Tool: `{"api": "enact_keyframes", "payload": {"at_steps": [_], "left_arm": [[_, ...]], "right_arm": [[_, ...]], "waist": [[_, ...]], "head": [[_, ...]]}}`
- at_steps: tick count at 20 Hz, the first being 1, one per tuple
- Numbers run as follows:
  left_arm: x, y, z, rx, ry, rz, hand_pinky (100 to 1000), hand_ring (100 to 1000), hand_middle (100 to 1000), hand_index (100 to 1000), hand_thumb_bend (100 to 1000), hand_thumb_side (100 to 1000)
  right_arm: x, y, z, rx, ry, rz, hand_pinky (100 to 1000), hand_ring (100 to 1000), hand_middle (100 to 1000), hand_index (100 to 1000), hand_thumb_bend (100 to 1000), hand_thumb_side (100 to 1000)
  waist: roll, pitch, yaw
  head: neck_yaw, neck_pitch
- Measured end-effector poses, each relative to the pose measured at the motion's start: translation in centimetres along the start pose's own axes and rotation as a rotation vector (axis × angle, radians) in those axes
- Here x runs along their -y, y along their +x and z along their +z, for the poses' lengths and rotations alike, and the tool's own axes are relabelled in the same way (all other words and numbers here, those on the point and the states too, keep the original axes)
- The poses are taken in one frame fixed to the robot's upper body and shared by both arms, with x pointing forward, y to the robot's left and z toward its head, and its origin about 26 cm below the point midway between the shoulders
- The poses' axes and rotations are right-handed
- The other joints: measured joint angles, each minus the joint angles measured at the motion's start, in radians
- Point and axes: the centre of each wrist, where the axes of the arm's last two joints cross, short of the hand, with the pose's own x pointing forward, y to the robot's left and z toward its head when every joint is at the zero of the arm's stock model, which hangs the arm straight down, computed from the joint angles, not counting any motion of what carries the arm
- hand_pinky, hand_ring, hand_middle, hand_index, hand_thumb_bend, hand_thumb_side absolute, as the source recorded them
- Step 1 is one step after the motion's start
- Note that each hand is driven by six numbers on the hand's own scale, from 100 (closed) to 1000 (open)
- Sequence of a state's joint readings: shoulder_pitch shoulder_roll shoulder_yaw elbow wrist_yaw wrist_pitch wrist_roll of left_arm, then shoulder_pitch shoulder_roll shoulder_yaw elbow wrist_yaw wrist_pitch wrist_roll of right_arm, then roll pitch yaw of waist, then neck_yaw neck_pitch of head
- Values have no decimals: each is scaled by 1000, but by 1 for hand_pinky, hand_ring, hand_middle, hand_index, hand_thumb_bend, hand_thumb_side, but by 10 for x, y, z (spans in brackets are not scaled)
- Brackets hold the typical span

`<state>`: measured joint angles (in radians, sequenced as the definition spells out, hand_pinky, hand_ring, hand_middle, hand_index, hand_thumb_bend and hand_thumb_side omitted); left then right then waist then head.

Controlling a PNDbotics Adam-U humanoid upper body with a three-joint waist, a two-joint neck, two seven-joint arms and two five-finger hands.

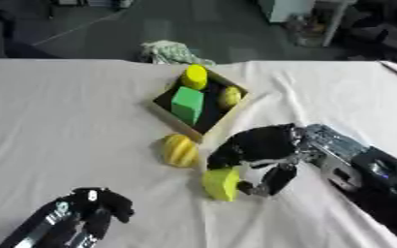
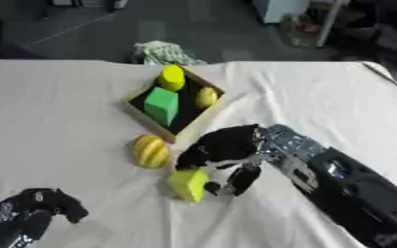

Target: Pick up objects on the table and place them in the box.

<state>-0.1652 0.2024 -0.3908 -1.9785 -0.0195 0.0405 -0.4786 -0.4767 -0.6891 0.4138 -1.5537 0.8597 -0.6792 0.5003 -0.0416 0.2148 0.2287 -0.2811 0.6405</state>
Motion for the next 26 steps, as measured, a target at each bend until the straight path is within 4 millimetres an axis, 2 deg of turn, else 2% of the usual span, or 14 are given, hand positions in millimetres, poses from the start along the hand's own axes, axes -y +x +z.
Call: {"api": "enact_keyframes", "payload": {"at_steps": [1,2,5,9,10,11,12,13,14,15,20,21,22,26], "left_arm": [[0,0,0,0,0,0,718,689,535,734,100,711],[0,0,0,0,0,0,718,689,536,734,100,711],[0,0,0,0,-1,0,718,689,536,734,100,713],[0,0,0,-1,-1,1,718,690,536,734,100,713],[0,0,0,-1,-1,1,719,690,536,734,100,712],[0,0,0,-1,-1,1,718,690,537,734,100,712],[0,0,0,-1,-1,1,718,690,537,734,100,712],[0,0,0,-1,-1,1,719,690,537,734,100,712],[0,0,0,-1,-1,1,719,690,537,734,100,712],[0,0,0,-1,-1,1,719,691,537,734,100,713],[0,0,0,-1,-1,1,719,691,537,733,100,713],[0,0,0,-1,-1,1,719,691,537,733,100,713],[0,0,0,-1,-1,1,719,691,537,733,100,713],[0,0,0,-1,-1,1,719,692,538,733,100,713]], "right_arm": [[0,0,0,0,-1,1,869,915,923,1000,100,380],[0,-1,-1,1,-3,0,856,881,843,955,100,335],[-1,-2,-2,1,-8,-5,840,845,748,885,100,265],[-3,-2,-2,8,-20,-9,836,839,731,867,100,252],[-3,-2,-2,10,-22,-8,781,741,489,608,100,241],[-3,-2,-3,13,-26,-7,769,717,451,563,100,237],[-3,-2,-2,13,-32,-6,769,717,451,563,100,237],[-2,-2,-2,13,-42,-8,747,676,386,496,100,226],[-2,-1,-2,17,-56,-12,747,676,386,496,100,226],[-1,-1,-1,22,-71,-16,733,641,337,444,100,211],[-1,1,1,48,-165,-59,722,618,310,412,100,182],[0,1,2,49,-186,-67,719,614,308,411,100,211],[1,1,4,50,-204,-72,717,612,305,409,100,169],[11,1,12,50,-277,-81,715,607,303,409,100,156]], "waist": [[0,0,0],[0,0,0],[0,0,0],[0,0,0],[0,0,0],[0,0,-1],[0,0,-2],[0,0,-2],[0,0,-2],[0,0,-2],[-1,0,-3],[-1,0,-3],[-2,0,-3],[-4,0,-4]], "head": [[-1,0],[-2,0],[-2,0],[-2,0],[-2,0],[-2,0],[-2,0],[-2,0],[-2,0],[-2,0],[-2,0],[-3,0],[-3,0],[-3,0]]}}
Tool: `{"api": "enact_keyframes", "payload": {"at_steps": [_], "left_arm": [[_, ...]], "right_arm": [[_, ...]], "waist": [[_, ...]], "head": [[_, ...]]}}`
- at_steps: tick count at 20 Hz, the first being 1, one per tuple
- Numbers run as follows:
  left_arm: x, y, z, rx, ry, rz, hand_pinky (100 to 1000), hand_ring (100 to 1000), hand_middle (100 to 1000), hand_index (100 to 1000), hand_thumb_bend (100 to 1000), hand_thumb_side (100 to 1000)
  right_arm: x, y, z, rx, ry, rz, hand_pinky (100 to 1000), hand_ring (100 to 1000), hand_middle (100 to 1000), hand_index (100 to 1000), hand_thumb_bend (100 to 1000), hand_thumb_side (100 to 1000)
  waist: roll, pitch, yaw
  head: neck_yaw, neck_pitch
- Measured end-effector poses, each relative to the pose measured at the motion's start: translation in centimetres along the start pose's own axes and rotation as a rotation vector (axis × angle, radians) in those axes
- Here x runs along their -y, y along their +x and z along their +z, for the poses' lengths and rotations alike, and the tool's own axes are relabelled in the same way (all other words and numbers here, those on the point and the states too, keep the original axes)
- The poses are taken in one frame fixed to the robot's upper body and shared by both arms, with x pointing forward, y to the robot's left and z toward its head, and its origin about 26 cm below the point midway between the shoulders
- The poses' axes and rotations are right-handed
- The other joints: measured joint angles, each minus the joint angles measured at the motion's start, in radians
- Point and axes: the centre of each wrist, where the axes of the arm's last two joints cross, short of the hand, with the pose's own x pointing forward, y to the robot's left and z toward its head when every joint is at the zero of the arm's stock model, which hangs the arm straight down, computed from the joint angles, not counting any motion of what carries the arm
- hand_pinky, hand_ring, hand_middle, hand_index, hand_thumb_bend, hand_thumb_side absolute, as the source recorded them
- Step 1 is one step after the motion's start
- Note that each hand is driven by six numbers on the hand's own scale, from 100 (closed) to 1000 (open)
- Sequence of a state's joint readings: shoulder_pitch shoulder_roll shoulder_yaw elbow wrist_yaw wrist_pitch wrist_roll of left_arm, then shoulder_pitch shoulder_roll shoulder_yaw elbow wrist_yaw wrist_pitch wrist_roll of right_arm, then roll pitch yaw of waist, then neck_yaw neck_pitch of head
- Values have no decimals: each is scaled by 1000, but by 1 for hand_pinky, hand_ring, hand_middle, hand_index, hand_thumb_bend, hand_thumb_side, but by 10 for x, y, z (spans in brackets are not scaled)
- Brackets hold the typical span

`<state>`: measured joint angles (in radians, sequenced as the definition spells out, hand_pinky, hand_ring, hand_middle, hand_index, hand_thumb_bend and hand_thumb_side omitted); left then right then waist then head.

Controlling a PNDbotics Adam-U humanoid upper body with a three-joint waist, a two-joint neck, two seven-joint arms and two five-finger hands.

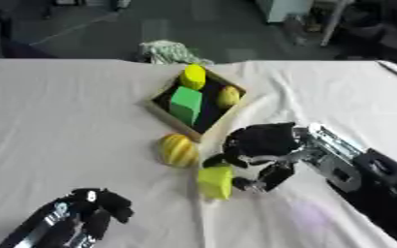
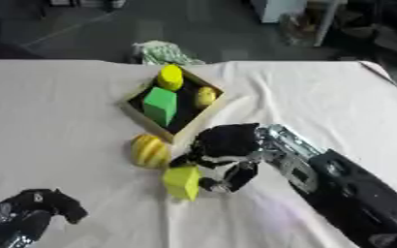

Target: Pick up objects on the table and place them in the box.

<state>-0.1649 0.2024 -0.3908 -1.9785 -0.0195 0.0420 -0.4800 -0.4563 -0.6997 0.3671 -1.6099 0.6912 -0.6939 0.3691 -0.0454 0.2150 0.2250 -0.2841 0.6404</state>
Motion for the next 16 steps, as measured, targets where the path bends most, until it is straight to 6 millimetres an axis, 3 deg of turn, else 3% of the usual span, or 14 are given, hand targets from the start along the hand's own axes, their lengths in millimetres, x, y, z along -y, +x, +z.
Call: {"api": "enact_keyframes", "payload": {"at_steps": [11,16], "left_arm": [[0,0,0,-1,0,1,719,693,539,733,100,713],[0,0,0,-3,-1,2,719,694,539,732,100,715]], "right_arm": [[44,-5,9,-24,-124,-11,715,602,301,409,100,138],[62,-17,12,-68,-172,-16,715,601,302,411,100,125]], "waist": [[-3,-1,-1],[-4,-1,1]], "head": [[-7,-2],[-9,-4]]}}
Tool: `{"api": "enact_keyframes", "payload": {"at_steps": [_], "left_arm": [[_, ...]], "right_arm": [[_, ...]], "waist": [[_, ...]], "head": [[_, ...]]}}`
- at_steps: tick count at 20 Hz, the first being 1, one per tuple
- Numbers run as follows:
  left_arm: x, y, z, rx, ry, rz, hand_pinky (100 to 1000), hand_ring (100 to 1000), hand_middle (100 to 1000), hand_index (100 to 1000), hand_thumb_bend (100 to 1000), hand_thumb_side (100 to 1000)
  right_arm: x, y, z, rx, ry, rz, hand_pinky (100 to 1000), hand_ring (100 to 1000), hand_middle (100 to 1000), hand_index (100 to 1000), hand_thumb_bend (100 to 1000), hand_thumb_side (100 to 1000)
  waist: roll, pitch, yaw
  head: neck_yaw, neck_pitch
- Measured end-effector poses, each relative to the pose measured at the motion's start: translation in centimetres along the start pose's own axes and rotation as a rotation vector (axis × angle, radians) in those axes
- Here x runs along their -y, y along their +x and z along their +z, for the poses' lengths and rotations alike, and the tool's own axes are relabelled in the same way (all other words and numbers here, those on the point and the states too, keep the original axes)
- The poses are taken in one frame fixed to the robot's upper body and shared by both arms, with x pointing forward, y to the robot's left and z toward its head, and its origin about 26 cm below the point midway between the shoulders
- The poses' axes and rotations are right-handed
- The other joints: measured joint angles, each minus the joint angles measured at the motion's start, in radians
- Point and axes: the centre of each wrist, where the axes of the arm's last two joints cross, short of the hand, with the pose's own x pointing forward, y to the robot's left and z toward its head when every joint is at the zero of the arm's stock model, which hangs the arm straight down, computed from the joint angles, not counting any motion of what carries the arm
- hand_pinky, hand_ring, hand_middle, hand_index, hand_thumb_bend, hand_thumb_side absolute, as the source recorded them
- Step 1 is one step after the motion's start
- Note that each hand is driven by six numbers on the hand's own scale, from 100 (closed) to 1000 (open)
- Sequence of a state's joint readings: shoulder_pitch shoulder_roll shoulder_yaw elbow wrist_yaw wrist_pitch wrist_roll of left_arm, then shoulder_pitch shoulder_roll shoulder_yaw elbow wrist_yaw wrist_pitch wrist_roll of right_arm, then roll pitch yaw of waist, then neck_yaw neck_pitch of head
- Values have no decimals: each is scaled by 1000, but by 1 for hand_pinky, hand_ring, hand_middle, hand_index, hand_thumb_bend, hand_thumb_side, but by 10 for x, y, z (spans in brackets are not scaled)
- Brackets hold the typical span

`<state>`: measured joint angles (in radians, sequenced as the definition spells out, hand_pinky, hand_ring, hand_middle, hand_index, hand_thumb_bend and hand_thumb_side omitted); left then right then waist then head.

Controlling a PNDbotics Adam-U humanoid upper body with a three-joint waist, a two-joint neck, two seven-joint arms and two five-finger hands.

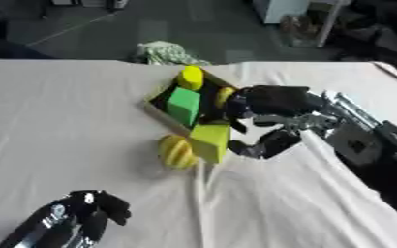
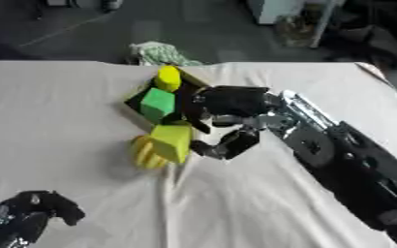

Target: Pick up objects on the table and place them in the box.

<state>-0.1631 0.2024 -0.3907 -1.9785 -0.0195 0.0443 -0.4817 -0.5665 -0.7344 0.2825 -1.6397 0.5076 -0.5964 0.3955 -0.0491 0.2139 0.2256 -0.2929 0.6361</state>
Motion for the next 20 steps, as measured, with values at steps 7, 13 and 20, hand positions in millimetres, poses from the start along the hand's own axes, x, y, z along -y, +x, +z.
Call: {"api": "enact_keyframes", "payload": {"at_steps": [7,13,20], "left_arm": [[0,0,0,-2,-1,1,720,695,540,732,100,715],[0,0,0,-3,-6,4,720,696,540,732,100,716],[1,1,-3,6,-17,15,720,695,540,732,100,717]], "right_arm": [[22,-28,-10,-114,-67,-12,706,596,306,417,100,110],[20,-52,-21,-268,-110,-62,705,609,339,455,100,130],[-2,-73,-36,-457,-102,-133,717,637,409,535,100,164]], "waist": [[-1,-2,9],[-2,-2,22],[-2,-2,41]], "head": [[-8,-4],[-18,-5],[-31,-5]]}}
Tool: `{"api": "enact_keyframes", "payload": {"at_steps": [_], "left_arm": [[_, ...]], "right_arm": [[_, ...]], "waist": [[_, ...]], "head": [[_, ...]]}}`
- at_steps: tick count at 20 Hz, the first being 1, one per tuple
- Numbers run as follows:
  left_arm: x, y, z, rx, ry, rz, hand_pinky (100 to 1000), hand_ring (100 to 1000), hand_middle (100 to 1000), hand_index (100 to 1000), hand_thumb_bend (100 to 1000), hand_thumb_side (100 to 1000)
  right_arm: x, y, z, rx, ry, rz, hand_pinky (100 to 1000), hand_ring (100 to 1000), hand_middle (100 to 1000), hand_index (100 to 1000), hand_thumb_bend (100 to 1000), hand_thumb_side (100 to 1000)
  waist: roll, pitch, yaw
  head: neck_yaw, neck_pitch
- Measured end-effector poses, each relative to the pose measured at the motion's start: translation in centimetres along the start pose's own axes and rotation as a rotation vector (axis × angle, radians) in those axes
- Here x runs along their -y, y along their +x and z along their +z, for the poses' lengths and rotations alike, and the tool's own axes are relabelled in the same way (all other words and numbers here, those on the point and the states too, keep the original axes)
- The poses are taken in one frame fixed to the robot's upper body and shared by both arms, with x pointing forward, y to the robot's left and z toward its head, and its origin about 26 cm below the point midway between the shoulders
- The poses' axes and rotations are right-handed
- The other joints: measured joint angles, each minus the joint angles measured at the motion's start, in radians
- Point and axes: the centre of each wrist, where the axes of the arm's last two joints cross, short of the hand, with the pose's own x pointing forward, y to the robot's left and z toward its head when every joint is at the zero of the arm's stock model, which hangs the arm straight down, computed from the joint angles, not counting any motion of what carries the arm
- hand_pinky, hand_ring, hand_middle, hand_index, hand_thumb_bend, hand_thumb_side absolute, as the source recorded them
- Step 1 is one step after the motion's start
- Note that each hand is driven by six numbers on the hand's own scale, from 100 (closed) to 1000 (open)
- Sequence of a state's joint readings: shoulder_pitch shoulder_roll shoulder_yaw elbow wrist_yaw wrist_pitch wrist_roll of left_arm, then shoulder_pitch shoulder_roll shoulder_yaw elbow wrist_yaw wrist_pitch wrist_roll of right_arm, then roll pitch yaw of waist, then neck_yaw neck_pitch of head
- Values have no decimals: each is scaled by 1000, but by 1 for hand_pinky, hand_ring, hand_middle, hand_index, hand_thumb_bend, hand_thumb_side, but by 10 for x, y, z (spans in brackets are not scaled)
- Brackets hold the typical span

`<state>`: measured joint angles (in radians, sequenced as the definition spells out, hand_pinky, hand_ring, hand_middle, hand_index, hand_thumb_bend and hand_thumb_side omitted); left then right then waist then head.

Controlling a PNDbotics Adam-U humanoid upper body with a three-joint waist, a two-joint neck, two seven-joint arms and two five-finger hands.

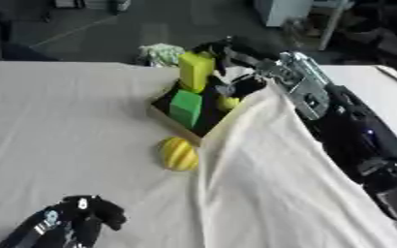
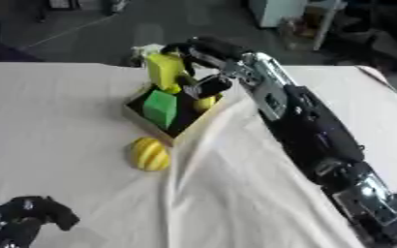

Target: Pick up objects on the table and place them in the box.

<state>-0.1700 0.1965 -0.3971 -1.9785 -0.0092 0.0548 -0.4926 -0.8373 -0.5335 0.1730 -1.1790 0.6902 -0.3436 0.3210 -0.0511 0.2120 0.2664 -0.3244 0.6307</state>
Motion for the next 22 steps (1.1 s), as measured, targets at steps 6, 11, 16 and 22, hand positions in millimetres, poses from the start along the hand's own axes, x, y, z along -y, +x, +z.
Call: {"api": "enact_keyframes", "payload": {"at_steps": [6,11,16,22], "left_arm": [[0,1,-2,6,-5,4,720,695,540,732,100,717],[0,1,-2,7,-9,8,720,694,539,732,100,716],[0,1,-2,8,-9,8,719,694,539,732,100,716],[0,1,-2,8,-8,8,719,694,539,731,100,715]], "right_arm": [[-26,-5,-17,-122,16,-3,725,652,439,576,100,184],[-44,-6,-20,-139,34,52,749,688,476,635,100,218],[-45,-7,-20,-103,55,129,764,715,520,728,100,223],[-40,-9,-17,-45,102,227,808,783,690,895,100,267]], "waist": [[0,0,6],[0,0,6],[0,0,0],[-1,0,-5]], "head": [[-5,-2],[-6,-8],[-4,-8],[-2,-8]]}}
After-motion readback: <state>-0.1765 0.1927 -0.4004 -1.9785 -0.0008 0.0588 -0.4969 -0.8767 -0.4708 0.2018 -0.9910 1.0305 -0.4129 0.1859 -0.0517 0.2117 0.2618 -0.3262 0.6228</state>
